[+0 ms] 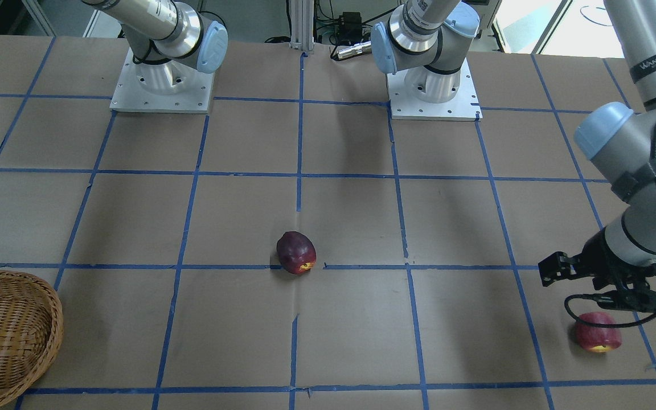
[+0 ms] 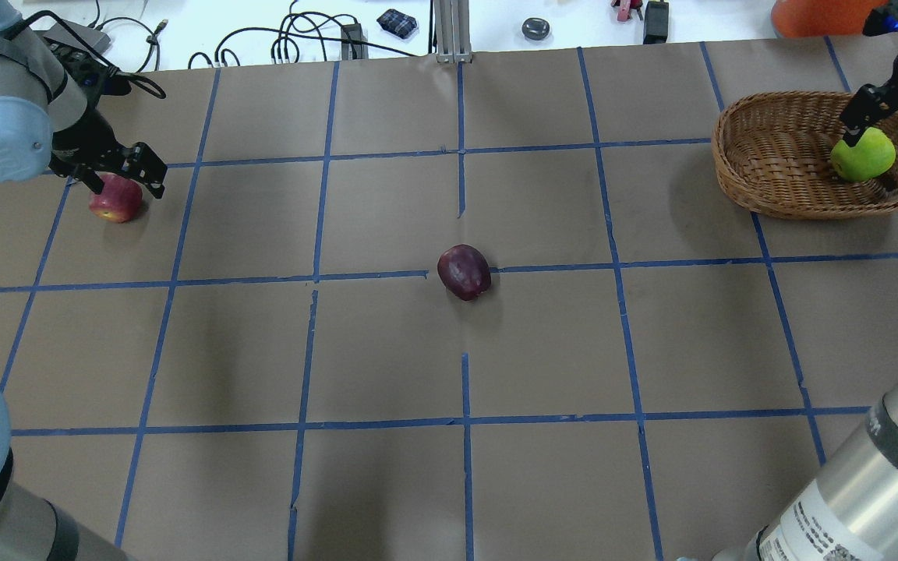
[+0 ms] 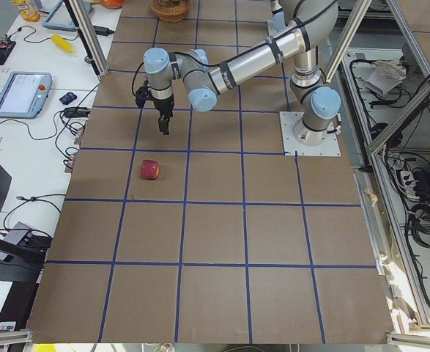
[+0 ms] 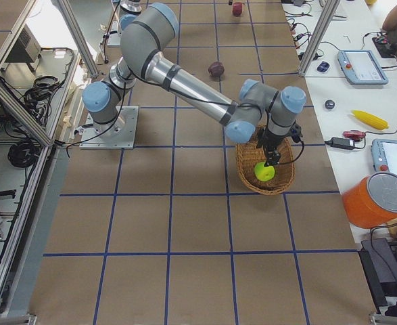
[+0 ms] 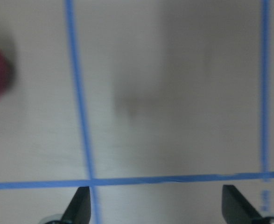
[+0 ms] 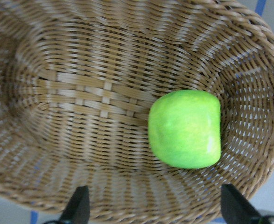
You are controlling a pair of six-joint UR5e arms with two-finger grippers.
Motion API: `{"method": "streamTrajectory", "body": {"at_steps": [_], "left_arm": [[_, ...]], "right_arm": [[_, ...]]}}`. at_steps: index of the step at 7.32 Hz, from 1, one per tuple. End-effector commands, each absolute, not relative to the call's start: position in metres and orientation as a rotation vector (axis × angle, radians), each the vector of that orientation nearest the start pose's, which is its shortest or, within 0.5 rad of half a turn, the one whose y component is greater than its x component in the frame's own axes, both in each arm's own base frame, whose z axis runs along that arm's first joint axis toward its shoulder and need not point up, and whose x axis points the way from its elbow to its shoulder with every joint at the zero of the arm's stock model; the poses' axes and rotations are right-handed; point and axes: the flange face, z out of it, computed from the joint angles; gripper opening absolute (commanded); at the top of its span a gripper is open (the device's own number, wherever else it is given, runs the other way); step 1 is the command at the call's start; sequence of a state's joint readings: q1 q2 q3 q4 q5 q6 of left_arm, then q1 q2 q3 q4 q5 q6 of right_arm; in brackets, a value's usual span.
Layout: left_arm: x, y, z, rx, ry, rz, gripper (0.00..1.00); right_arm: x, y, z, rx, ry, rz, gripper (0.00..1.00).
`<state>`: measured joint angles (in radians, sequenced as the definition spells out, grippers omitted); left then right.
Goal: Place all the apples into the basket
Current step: 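Grasp dark red apple with right gripper while left grasps red apple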
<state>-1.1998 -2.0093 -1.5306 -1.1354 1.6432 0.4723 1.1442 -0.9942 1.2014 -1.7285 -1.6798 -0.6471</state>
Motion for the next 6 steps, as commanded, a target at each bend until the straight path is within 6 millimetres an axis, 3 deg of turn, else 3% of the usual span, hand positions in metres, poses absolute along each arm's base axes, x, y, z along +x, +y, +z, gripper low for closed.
{"method": "streamTrajectory", "body": {"at_steps": [1, 2, 4, 5, 6], "left_arm": [[0.17, -0.671, 0.277, 0.117, 3.042, 0.012, 1.0], [0.194, -0.676, 0.259, 0.206, 3.035, 0.013, 1.0], [0.2, -0.685, 0.231, 0.294, 3.038, 0.008, 1.0], [0.203, -0.69, 0.222, 0.394, 3.01, -0.021, 1.0], [0.204, -0.691, 0.216, 0.423, 3.007, -0.018, 1.0]], "right_arm": [[0.0, -0.685, 0.386, -0.466, 3.126, 0.193, 1.0], [0.081, -0.677, 0.381, -0.471, 3.055, 0.208, 1.0], [0.217, -0.643, 0.349, -0.394, 3.028, 0.273, 1.0], [0.258, -0.631, 0.329, -0.481, 3.026, 0.205, 1.0], [0.28, -0.622, 0.312, -0.528, 3.017, 0.128, 1.0]]}}
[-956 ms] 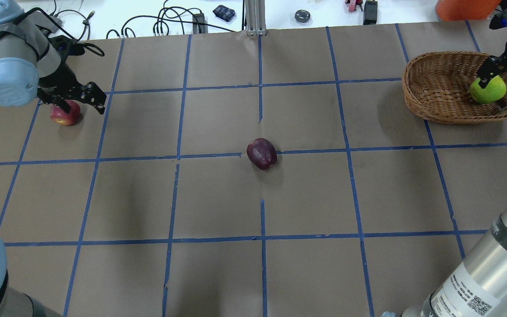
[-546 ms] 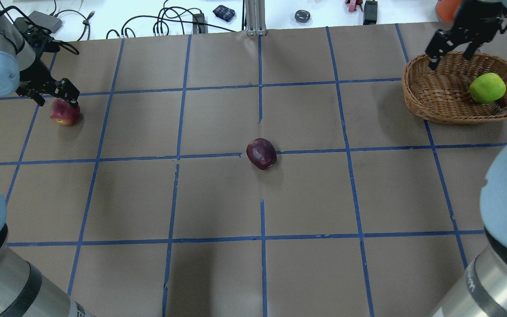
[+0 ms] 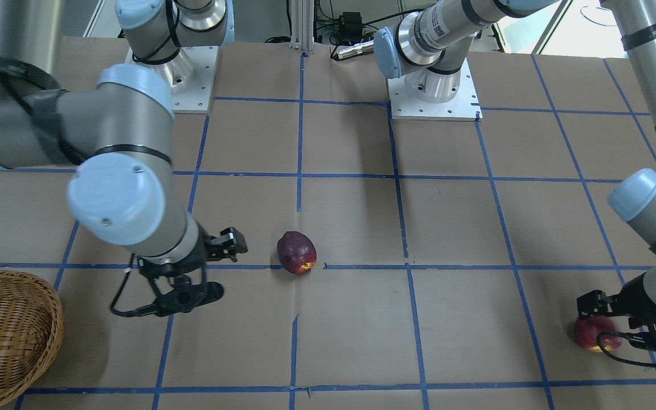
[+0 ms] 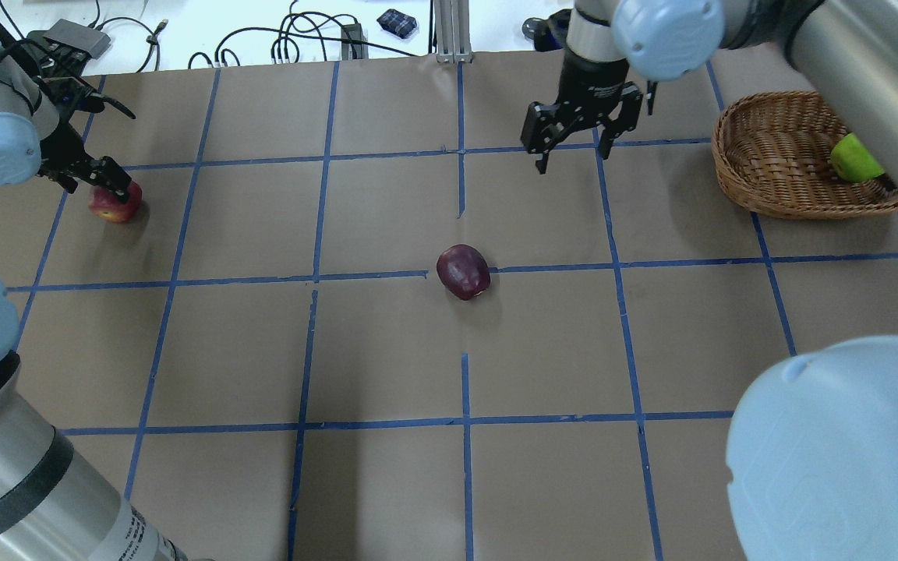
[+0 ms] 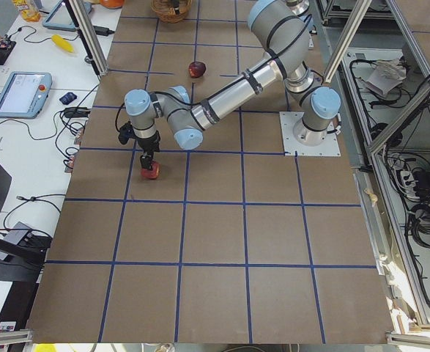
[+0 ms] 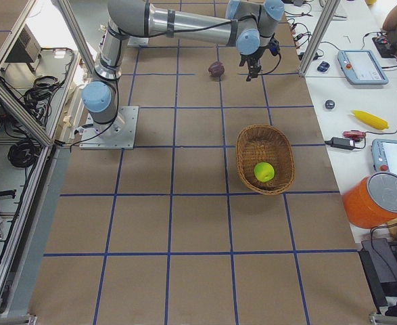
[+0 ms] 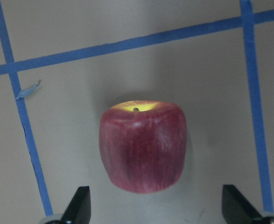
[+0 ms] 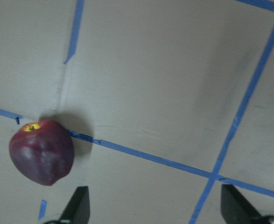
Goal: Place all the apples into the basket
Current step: 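Grasp dark red apple with right gripper while left grasps red apple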
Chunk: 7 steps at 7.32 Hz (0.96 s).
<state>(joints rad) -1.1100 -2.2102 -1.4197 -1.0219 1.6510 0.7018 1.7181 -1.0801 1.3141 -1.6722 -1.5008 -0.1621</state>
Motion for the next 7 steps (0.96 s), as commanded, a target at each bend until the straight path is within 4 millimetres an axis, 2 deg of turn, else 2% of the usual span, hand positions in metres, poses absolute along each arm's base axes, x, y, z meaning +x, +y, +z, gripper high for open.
{"method": "streamTrajectory", "body": {"at_steps": [1, 2, 3, 5, 6, 7], "left_arm": [[0.204, -0.691, 0.207, 0.418, 3.016, -0.001, 1.0], [0.205, -0.692, 0.196, 0.418, 3.024, 0.013, 1.0], [0.21, -0.693, 0.191, 0.409, 3.02, -0.001, 0.99], [0.211, -0.694, 0.185, 0.449, 3.016, 0.003, 0.56], [0.208, -0.694, 0.195, 0.437, 3.026, -0.032, 0.42], [0.19, -0.696, 0.208, 0.451, 3.072, -0.075, 0.42]], "right_arm": [[0.305, -0.607, 0.282, -0.594, 2.995, 0.086, 1.0], [0.323, -0.592, 0.262, -0.617, 2.951, 0.047, 1.0], [0.334, -0.578, 0.252, -0.597, 2.949, 0.076, 1.0], [0.362, -0.558, 0.242, -0.612, 2.951, 0.11, 1.0], [0.362, -0.556, 0.238, -0.614, 2.953, 0.123, 1.0], [0.363, -0.555, 0.231, -0.615, 2.954, 0.142, 1.0]]}}
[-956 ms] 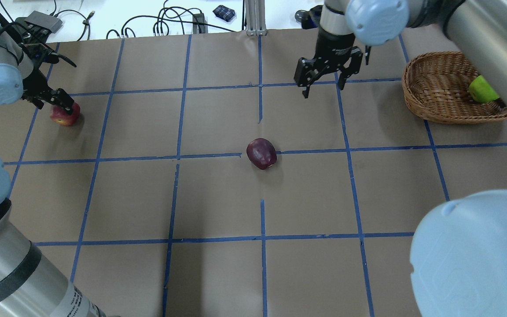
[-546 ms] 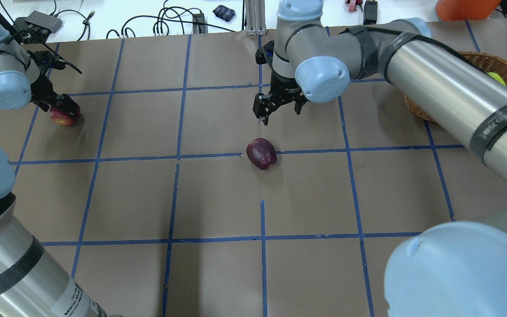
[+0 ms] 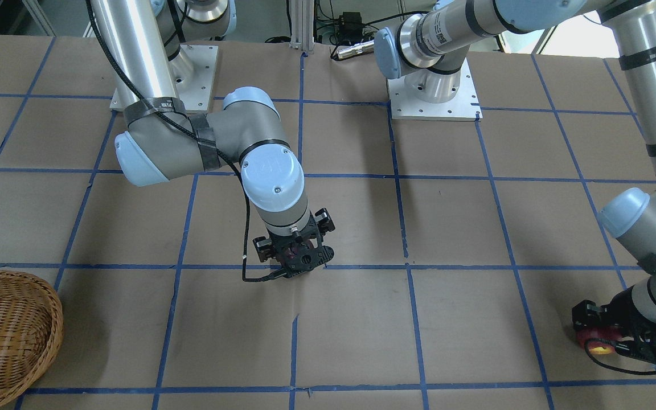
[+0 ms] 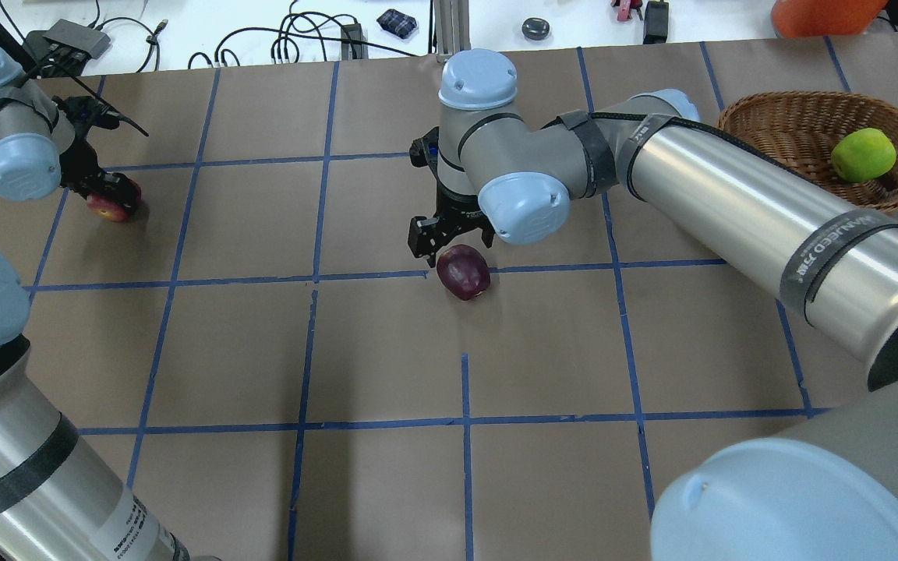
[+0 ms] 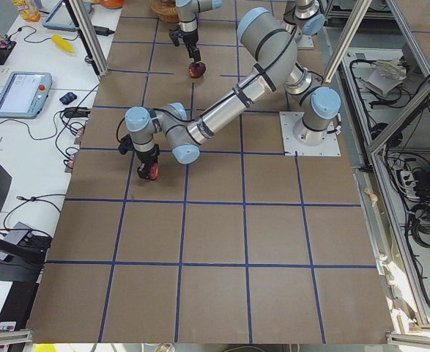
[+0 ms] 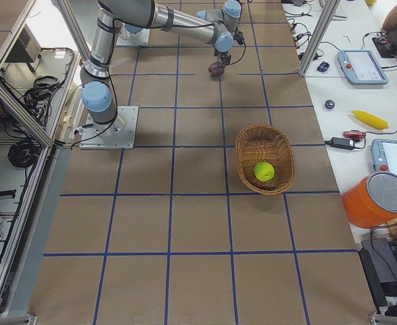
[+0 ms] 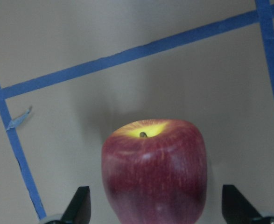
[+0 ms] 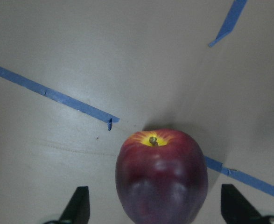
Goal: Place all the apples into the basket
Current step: 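Grasp dark red apple with right gripper while left grasps red apple, then carry dark red apple to basket while left carries red apple to center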
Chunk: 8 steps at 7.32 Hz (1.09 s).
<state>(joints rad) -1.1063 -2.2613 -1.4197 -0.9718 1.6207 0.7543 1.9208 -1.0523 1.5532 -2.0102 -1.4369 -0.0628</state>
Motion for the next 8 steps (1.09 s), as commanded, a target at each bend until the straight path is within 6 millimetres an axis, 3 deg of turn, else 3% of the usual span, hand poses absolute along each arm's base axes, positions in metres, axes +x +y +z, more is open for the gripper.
{"method": "streamTrajectory", "body": {"at_steps": [1, 2, 3, 5, 7, 8], "left_arm": [[0.176, -0.689, 0.237, 0.442, 3.153, -0.076, 0.42], [0.163, -0.675, 0.259, 0.35, 3.2, -0.04, 0.42], [0.13, -0.655, 0.265, 0.274, 3.284, 0.027, 0.42], [0.087, -0.604, 0.251, 0.11, 3.314, 0.133, 0.42], [0.037, -0.583, 0.243, 0.089, 3.287, 0.071, 0.42], [0.007, -0.57, 0.239, -0.032, 3.285, 0.064, 0.42]], "right_arm": [[0.363, -0.553, 0.221, -0.617, 2.957, 0.167, 1.0], [0.362, -0.556, 0.209, -0.617, 2.963, 0.186, 1.0], [0.363, -0.559, 0.207, -0.632, 2.961, 0.133, 1.0], [0.365, -0.565, 0.181, -0.625, 2.966, 0.142, 1.0], [0.351, -0.576, 0.191, -0.604, 2.973, 0.094, 0.01], [0.338, -0.587, 0.204, -0.553, 2.981, 0.061, 0.0]]}}
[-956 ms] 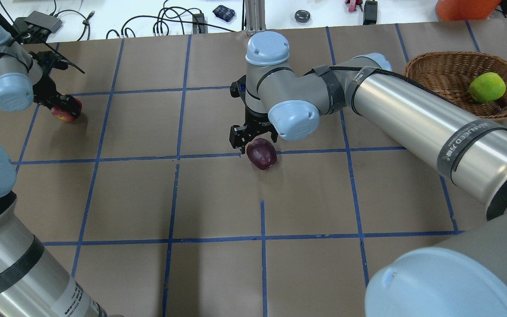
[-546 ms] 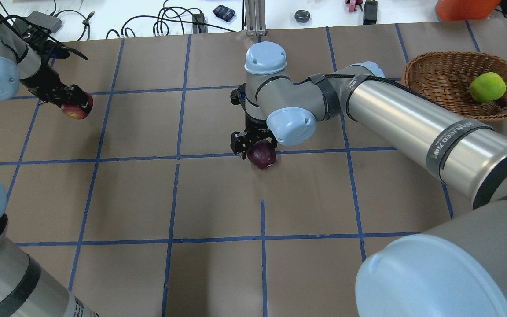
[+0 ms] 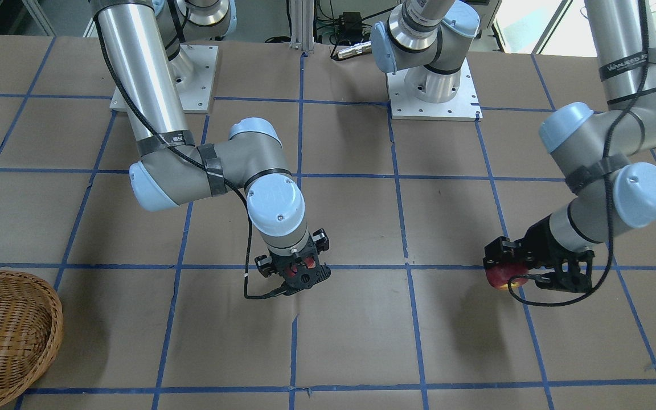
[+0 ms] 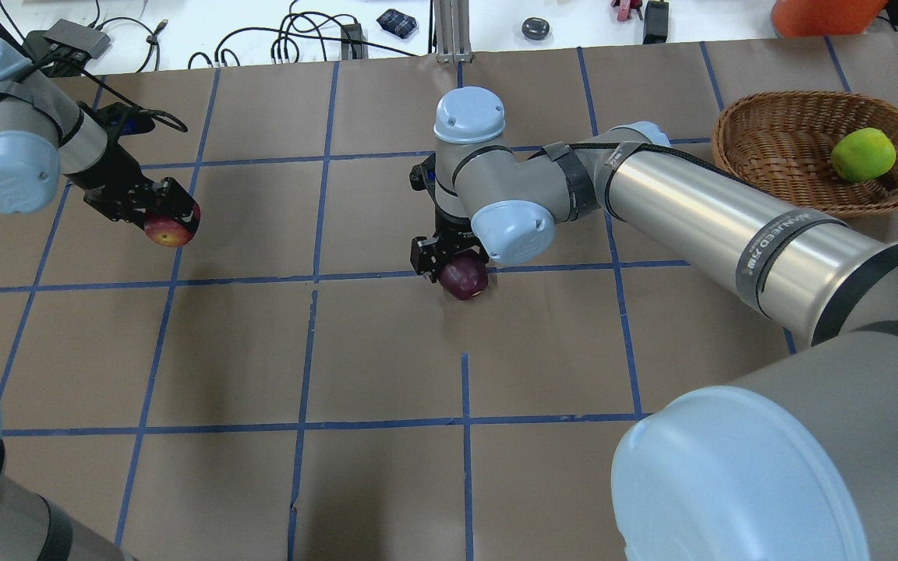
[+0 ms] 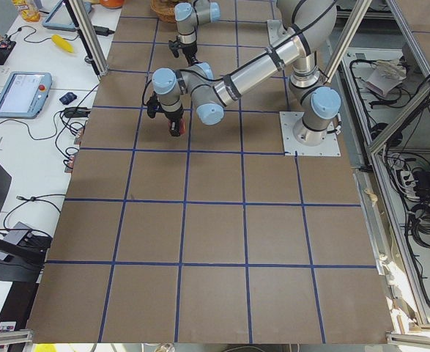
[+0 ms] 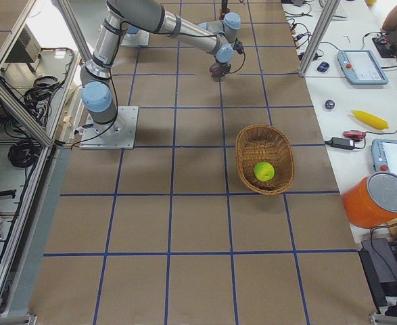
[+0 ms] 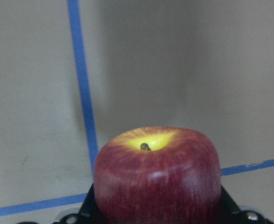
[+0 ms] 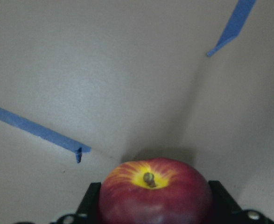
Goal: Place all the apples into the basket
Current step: 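Carry dark red apple to basket while left carries red apple to center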
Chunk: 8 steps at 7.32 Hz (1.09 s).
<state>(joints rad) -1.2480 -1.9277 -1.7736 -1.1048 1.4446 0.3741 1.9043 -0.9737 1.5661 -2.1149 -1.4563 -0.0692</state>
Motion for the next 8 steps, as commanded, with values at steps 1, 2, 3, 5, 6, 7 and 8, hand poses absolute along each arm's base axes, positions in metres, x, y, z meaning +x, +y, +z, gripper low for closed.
{"method": "streamTrajectory", "body": {"at_steps": [1, 2, 3, 5, 6, 7, 8], "left_arm": [[-0.029, -0.568, 0.244, -0.077, 3.262, 0.01, 0.42], [-0.073, -0.564, 0.243, -0.12, 3.255, -0.002, 0.42], [-0.121, -0.556, 0.238, -0.234, 3.25, 0.013, 0.42], [-0.208, -0.547, 0.223, -0.585, 3.231, -0.042, 0.42], [-0.254, -0.532, 0.22, -0.583, 3.229, -0.047, 0.42], [-0.288, -0.519, 0.219, -0.677, 3.233, -0.069, 0.43], [-0.319, -0.501, 0.214, -0.698, 3.228, -0.042, 0.43]], "right_arm": [[0.307, -0.601, 0.233, -0.481, 2.992, -0.006, 0.0], [0.243, -0.617, 0.274, -0.336, 3.014, -0.032, 0.0], [0.159, -0.638, 0.316, -0.166, 3.024, -0.118, 0.0], [0.011, -0.663, 0.353, 0.003, 3.079, -0.153, 0.0], [-0.037, -0.665, 0.357, -0.049, 3.149, -0.16, 0.0], [-0.06, -0.666, 0.343, -0.046, 3.204, -0.107, 0.0], [-0.084, -0.666, 0.33, -0.006, 3.232, -0.067, 0.0]]}}
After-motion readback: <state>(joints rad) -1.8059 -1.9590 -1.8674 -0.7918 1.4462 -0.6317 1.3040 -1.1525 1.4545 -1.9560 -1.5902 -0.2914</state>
